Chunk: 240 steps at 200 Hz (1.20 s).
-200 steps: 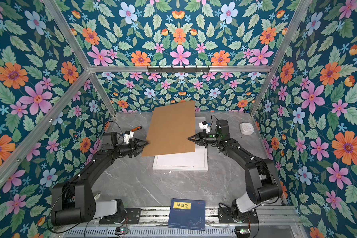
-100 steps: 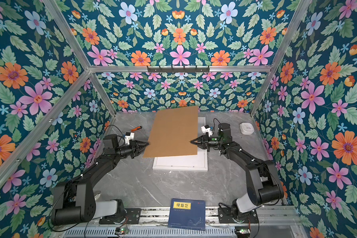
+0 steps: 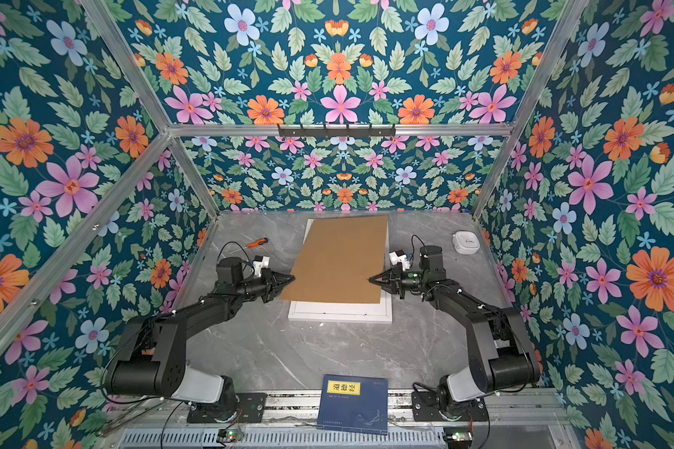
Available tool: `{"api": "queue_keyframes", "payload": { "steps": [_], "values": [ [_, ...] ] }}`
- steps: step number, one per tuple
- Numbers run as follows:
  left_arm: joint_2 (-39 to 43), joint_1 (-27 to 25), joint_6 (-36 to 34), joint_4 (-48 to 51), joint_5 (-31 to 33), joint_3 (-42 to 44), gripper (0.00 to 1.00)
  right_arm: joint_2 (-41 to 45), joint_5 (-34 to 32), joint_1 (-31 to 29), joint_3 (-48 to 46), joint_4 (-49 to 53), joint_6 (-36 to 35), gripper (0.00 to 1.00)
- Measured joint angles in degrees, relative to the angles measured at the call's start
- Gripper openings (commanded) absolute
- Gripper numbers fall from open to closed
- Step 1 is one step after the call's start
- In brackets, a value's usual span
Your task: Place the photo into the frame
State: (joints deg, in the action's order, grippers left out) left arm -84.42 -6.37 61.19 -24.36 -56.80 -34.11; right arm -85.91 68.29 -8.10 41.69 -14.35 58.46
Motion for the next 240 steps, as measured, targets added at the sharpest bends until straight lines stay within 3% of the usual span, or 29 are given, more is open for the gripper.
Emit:
{"api": "queue_keyframes", "payload": {
  "steps": [54, 162, 188, 216, 240],
  "values": [
    [-3.89, -1.36, -0.20, -1.31, 1.84, 0.00, 0.00, -6.67, 2.19, 1.55, -1.49, -2.19, -1.97, 0.00],
    [-5.64, -1.42, -4.04, 0.35, 5.44, -1.95, 0.00, -17.62, 5.11, 1.86, 4.55, -3.82, -5.70, 0.01],
    [-5.84, -1.49, -4.17, 0.31, 5.92, -2.01, 0.00, -19.45, 5.64, 2.14, 5.11, -5.07, -5.29, 0.09],
    [-5.99, -2.14, -3.85, -0.98, 5.40, -2.03, 0.00, -19.98, 4.94, 2.75, 4.92, -5.14, -5.03, 0.31],
    [-6.19, -3.10, -3.06, -1.88, 5.29, -2.03, 0.00, -19.65, 4.90, 3.26, 4.55, -4.66, -5.01, 0.36]
  ]
}}
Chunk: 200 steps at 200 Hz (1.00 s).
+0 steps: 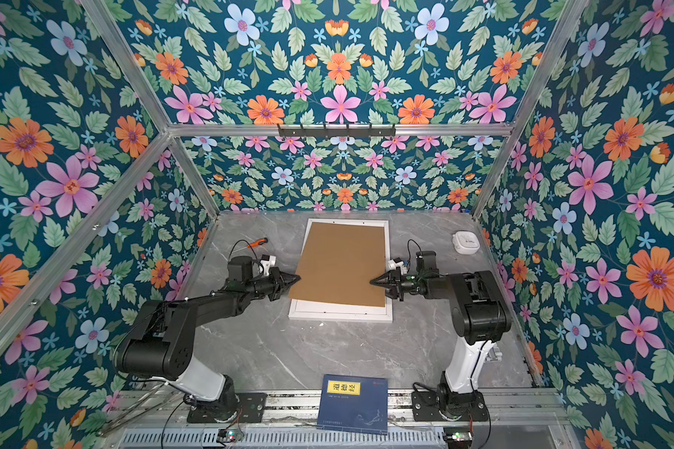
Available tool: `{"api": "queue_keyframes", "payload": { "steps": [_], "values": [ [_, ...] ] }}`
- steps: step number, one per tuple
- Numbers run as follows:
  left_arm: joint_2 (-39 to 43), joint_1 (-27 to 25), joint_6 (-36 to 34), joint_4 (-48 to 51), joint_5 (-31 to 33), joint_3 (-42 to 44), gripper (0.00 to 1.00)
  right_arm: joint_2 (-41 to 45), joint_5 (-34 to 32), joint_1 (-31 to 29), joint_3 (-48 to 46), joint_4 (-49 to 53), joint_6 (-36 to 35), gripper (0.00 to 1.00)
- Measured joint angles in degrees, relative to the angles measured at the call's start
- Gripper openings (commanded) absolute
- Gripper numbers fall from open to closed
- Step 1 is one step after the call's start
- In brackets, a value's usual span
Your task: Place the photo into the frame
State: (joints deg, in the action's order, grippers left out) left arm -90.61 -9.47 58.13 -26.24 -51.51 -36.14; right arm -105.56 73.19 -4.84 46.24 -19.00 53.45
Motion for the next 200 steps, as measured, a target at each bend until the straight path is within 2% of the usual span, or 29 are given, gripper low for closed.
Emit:
{"api": "queue_keyframes", "payload": {
  "steps": [52, 146, 200],
  "values": [
    [0.46, -1.22, 2.12, -2.60, 0.17, 0.96, 0.00, 2.32, -0.63, 1.60, -1.60, 1.38, 0.63, 0.50],
    [-3.89, -1.29, 7.32, -11.67, -0.07, 2.80, 0.00, 8.24, -3.37, 3.56, -2.73, 9.88, -1.64, 0.62],
    [-10.40, -1.29, 17.11, -27.87, -0.68, 4.98, 0.00, 13.05, -6.73, 3.93, -0.52, 18.23, -6.08, 0.63]
  ]
}}
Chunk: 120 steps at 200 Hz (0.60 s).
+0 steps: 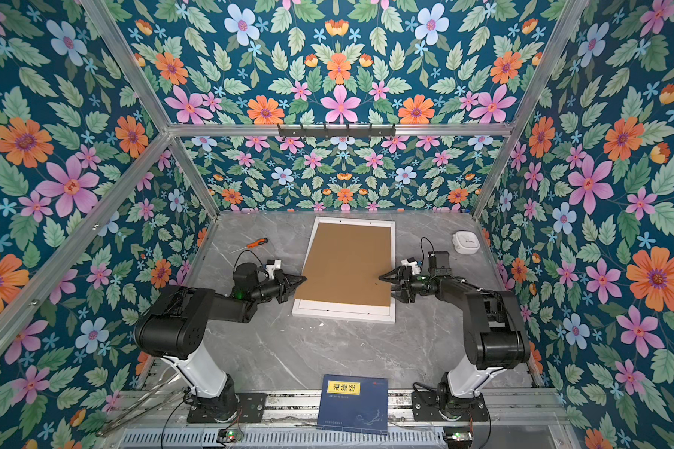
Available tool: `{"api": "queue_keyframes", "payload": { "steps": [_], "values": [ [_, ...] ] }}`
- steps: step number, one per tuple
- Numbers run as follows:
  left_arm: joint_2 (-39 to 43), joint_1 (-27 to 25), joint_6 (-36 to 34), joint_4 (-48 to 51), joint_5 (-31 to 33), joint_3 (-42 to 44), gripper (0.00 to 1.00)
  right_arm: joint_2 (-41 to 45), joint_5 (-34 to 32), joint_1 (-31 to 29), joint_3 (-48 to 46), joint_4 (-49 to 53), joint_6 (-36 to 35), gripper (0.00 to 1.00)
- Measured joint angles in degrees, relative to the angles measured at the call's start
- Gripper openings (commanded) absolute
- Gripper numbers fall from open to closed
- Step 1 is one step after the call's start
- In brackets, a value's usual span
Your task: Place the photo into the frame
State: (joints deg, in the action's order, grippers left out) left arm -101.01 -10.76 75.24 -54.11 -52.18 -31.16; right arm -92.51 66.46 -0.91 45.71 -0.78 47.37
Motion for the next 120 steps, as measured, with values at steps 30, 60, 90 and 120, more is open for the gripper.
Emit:
{"api": "queue_keyframes", "payload": {
  "steps": [30, 60, 90, 120],
  "values": [
    [-1.86, -0.09, 4.07, -5.84, 0.20, 0.24, 0.00, 1.09, -1.70, 0.20, 0.76, 3.80, -1.44, 0.64],
    [-1.86, -0.15, 4.22, -5.64, 0.85, -0.74, 0.00, 1.90, -3.52, 0.68, 1.42, 7.39, -2.91, 0.68],
    [-1.18, -0.20, 2.67, -2.08, 1.33, -2.12, 0.00, 2.73, -4.96, 2.01, 1.07, 10.45, -4.07, 0.71],
    [-1.73, -0.17, 1.01, -1.70, 2.27, -2.58, 0.00, 3.80, -6.12, 3.63, 0.20, 12.13, -5.14, 0.72]
  ]
}}
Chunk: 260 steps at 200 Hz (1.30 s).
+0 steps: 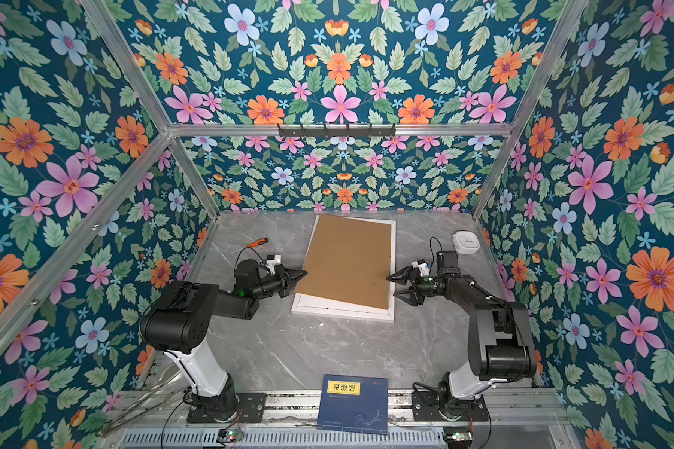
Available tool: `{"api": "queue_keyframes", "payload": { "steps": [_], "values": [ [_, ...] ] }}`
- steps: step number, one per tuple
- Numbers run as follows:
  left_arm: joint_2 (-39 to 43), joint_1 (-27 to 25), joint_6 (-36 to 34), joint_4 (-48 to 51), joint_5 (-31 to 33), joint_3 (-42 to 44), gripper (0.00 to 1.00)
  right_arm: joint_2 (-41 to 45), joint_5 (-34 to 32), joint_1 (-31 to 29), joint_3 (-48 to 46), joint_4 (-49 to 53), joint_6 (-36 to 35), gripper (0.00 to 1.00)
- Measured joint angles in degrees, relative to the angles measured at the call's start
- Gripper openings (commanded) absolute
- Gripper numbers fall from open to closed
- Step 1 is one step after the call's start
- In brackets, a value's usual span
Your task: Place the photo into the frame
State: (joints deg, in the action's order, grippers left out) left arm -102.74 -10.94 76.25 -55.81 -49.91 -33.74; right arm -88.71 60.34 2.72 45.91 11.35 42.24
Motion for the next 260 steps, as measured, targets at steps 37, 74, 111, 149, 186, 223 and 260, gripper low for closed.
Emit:
{"api": "queue_keyframes", "payload": {
  "steps": [37, 74, 111, 149, 186, 223, 260],
  "values": [
    [-1.31, 0.00, 1.22, -2.08, 0.44, 0.50, 0.00, -0.31, -0.35, 0.13, -0.13, 0.72, -0.68, 0.72],
    [-1.66, -0.31, 1.60, -2.89, 1.11, 0.50, 0.00, -1.27, -0.42, 0.26, -0.20, 0.74, -1.11, 0.73],
    [-1.84, -0.81, 1.53, -3.04, 2.23, 0.04, 0.00, -1.90, -0.66, 0.39, -0.02, 1.20, -2.21, 0.72],
    [-3.19, -1.20, 1.55, -5.97, 2.89, -0.04, 0.00, -0.57, -5.66, 0.46, 1.31, 5.66, -5.46, 0.71],
    [-3.17, -1.70, 0.44, -6.86, 3.93, 0.24, 0.00, 0.48, -9.99, 0.46, 1.42, 8.59, -7.80, 0.71],
    [-3.08, -2.19, -1.55, -7.15, 5.14, 0.50, 0.07, 0.44, -10.19, 0.46, 1.42, 9.53, -8.15, 0.71],
    [-2.10, -2.69, -4.42, -5.90, 7.02, 0.57, 0.08, -0.22, -9.79, 0.46, 1.42, 9.57, -8.15, 0.70]
  ]
}}
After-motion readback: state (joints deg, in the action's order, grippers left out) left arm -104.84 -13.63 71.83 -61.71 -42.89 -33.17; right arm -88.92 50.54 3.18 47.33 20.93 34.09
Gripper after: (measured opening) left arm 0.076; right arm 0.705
